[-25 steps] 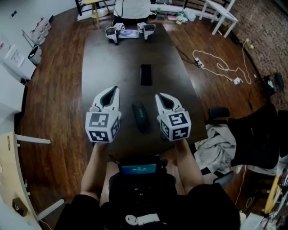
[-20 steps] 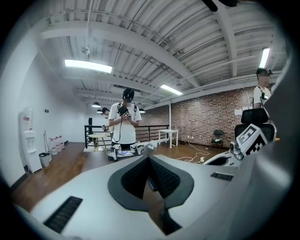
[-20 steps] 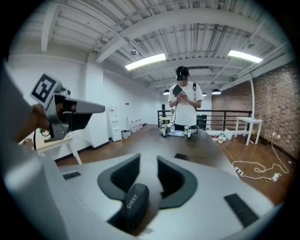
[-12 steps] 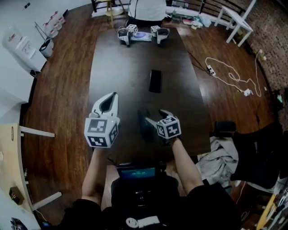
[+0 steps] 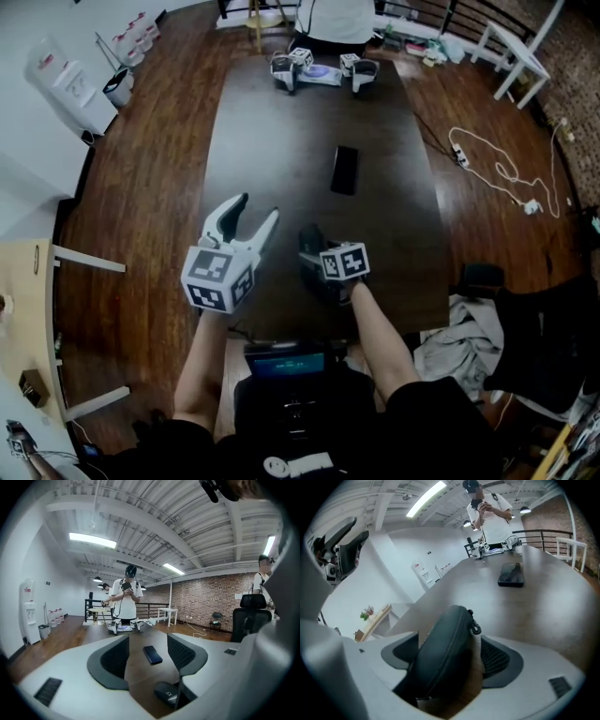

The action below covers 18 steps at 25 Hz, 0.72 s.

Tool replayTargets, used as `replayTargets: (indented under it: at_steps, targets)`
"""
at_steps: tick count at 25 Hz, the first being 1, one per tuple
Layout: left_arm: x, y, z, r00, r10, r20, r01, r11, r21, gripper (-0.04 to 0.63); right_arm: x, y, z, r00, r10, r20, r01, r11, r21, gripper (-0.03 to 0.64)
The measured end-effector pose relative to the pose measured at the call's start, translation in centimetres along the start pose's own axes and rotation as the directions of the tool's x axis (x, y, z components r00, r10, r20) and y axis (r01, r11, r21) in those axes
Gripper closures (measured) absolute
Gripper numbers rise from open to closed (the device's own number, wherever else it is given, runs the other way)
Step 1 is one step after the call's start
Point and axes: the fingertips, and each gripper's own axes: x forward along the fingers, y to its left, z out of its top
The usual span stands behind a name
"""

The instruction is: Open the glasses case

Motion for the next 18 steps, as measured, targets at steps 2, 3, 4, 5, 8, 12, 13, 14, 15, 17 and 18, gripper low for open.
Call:
replayTargets:
  at_steps: [2,3,4,5,8,12,13,14,15,17,18]
  targets:
    - [-0.4,-0.1,-0.2,1.0,-0.012,-0.005,0.013,1.0,0.013,0.344,0.0,0.5,0.1,1.0,0.009,-0.007,-0.009,1.0,0.016,0.235]
    - [-0.6,0.0,-0.3,1.0,-0.018,-0.004,0.018,1.0,0.013,0.344,-0.1,0.6,0.1,1.0,0.005,-0.008,-0.005,1.0,0.026,0.296]
    - [-0.8,0.0,-0.2,1.0,-0.027,-0.002,0.027,1.0,0.009,0.344,-0.4,0.5,0.2,1.0,-0.009,-0.007,0.009,1.0,0.023,0.305]
    - [-1.0,0.1,-0.2,0.999,-0.04,-0.001,0.04,0.999,0.005,0.344,-0.7,0.4,0.3,1.0,-0.026,-0.002,0.026,1.0,0.005,0.305]
    - [-1.1,-0.6,-0.3,0.995,-0.103,-0.005,0.103,0.995,0.005,0.344,-3.0,0.8,2.3,0.994,0.007,0.113,-0.006,1.0,-0.01,0.313]
    - [-0.9,-2.8,-0.6,0.973,-0.23,-0.017,0.231,0.973,0.005,0.344,-10.2,3.3,8.8,0.867,0.2,0.457,-0.255,0.965,0.062,0.319]
    - [-0.9,-3.3,-0.7,0.966,-0.259,-0.022,0.259,0.966,0.005,0.343,-12.6,4.0,10.5,0.814,0.236,0.531,-0.306,0.951,0.046,0.321]
    - [-0.9,-3.8,-0.8,0.958,-0.285,-0.025,0.285,0.958,0.002,0.343,-15.0,5.0,12.0,0.758,0.274,0.592,-0.345,0.939,0.008,0.321]
    - [-0.9,-4.4,-0.8,0.949,-0.313,-0.022,0.313,0.95,-0.005,0.343,-17.5,6.3,13.3,0.702,0.314,0.639,-0.371,0.927,-0.049,0.321]
    - [-1.2,-5.5,-0.6,0.925,-0.38,-0.002,0.38,0.924,-0.034,0.342,-21.6,9.1,14.8,0.597,0.404,0.693,-0.408,0.897,-0.172,0.322]
    - [-1.4,-6.1,-0.3,0.908,-0.419,0.016,0.42,0.906,-0.053,0.344,-22.9,10.4,15.1,0.552,0.451,0.701,-0.426,0.876,-0.227,0.322]
